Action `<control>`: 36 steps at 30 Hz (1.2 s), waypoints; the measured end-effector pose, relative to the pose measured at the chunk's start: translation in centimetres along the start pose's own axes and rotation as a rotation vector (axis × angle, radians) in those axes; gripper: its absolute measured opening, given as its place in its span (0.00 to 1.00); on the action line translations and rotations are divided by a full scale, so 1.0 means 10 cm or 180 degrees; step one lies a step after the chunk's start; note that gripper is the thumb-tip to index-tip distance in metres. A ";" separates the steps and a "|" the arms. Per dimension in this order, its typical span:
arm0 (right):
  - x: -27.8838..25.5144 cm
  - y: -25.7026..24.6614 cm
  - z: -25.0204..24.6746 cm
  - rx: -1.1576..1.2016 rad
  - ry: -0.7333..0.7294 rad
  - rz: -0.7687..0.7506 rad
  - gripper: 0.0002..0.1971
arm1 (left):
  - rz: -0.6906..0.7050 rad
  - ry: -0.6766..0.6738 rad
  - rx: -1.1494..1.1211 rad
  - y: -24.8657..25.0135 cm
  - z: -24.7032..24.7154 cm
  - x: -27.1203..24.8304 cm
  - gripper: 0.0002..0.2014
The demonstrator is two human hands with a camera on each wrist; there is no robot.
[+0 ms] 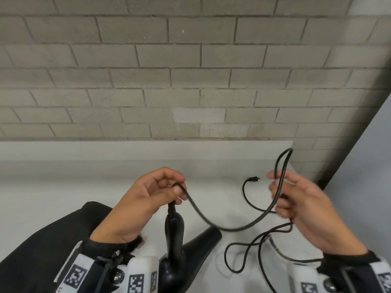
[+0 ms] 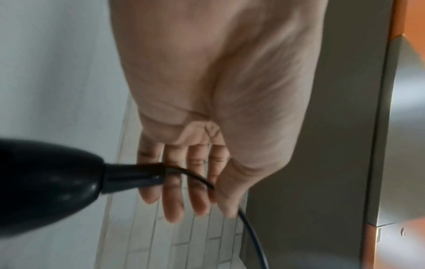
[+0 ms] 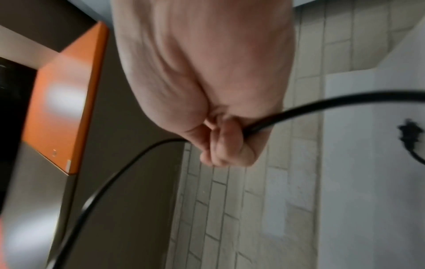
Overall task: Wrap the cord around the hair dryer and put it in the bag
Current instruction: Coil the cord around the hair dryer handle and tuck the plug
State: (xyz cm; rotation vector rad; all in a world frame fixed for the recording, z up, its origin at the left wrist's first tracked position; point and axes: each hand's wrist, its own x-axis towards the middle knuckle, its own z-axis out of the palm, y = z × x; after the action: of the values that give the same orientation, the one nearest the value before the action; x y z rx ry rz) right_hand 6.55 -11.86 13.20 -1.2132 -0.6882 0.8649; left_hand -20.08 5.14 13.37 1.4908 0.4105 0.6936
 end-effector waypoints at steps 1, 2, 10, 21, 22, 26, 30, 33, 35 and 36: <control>0.01 -0.08 -0.05 -0.0053 0.0185 -0.0062 0.09 | 0.0070 -0.0012 0.0133 0.02 -0.03 0.00 0.14; 0.01 -0.14 -0.11 -0.0118 0.0331 -0.0112 0.09 | 0.0139 0.0006 0.0294 0.03 -0.05 -0.01 0.14; 0.06 0.04 -0.14 -0.1187 0.0469 0.0038 0.08 | 0.0151 -0.0290 0.0512 0.08 0.01 -0.01 0.27; -0.07 0.62 0.39 -0.2092 -0.0243 -0.0523 0.46 | -0.0311 0.0070 -0.1351 0.03 0.14 0.06 0.33; -0.07 0.66 0.44 -0.2172 -0.0220 -0.0664 0.47 | -0.0326 0.0015 -0.1393 0.03 0.14 0.06 0.33; -0.05 0.75 0.64 -0.2052 -0.0101 -0.1412 0.43 | -0.0342 -0.0288 -0.1474 0.01 0.15 0.08 0.32; -0.08 0.56 0.73 -0.1671 -0.0179 -0.2193 0.16 | -0.0238 -0.0326 -0.1282 0.02 0.14 0.10 0.30; -0.18 0.36 0.73 -0.1267 -0.0189 -0.2379 0.15 | -0.0052 0.0027 -0.0744 0.02 0.12 0.14 0.28; -0.25 0.19 0.75 -0.1024 -0.0263 -0.2293 0.15 | 0.0035 0.0112 -0.0220 0.00 0.15 0.17 0.26; -0.27 0.10 0.78 -0.0968 -0.0271 -0.2310 0.14 | 0.0065 0.0074 -0.0003 0.00 0.19 0.17 0.25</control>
State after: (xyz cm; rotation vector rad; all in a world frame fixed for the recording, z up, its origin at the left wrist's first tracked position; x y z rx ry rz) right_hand -1.52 -10.17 13.97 -1.0709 -1.2599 0.2065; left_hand -17.62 4.81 13.75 1.4890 0.4133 0.7278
